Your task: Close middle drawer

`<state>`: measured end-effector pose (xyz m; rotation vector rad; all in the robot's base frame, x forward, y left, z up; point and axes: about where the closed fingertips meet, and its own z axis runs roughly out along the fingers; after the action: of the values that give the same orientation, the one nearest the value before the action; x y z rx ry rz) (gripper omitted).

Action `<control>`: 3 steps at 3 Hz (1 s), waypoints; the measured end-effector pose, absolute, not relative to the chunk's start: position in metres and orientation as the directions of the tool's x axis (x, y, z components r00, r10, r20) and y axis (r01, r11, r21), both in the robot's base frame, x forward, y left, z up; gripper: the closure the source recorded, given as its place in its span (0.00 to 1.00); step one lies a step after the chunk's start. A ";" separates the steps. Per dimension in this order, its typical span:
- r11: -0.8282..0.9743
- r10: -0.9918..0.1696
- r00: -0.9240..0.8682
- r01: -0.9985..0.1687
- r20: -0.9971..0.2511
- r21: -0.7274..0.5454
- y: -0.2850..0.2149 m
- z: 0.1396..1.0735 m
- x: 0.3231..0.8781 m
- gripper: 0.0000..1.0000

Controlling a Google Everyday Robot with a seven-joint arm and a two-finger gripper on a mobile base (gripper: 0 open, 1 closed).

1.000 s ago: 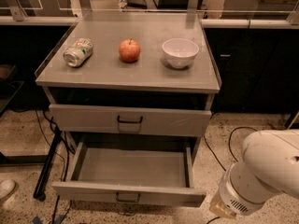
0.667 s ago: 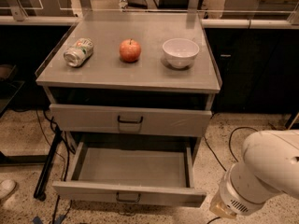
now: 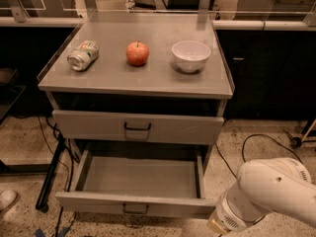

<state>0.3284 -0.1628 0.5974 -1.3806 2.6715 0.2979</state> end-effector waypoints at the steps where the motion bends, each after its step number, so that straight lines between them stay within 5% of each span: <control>1: 0.587 -0.761 -0.606 -0.796 -0.232 0.152 -0.150 0.576 0.338 1.00; 3: 0.587 -0.756 -0.611 -0.791 -0.235 0.170 -0.149 0.570 0.338 1.00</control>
Offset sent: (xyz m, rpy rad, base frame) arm 0.0081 0.0108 -0.0184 0.0427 0.0038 -0.0299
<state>0.3384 -0.1488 0.5700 -1.3110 2.6739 0.3895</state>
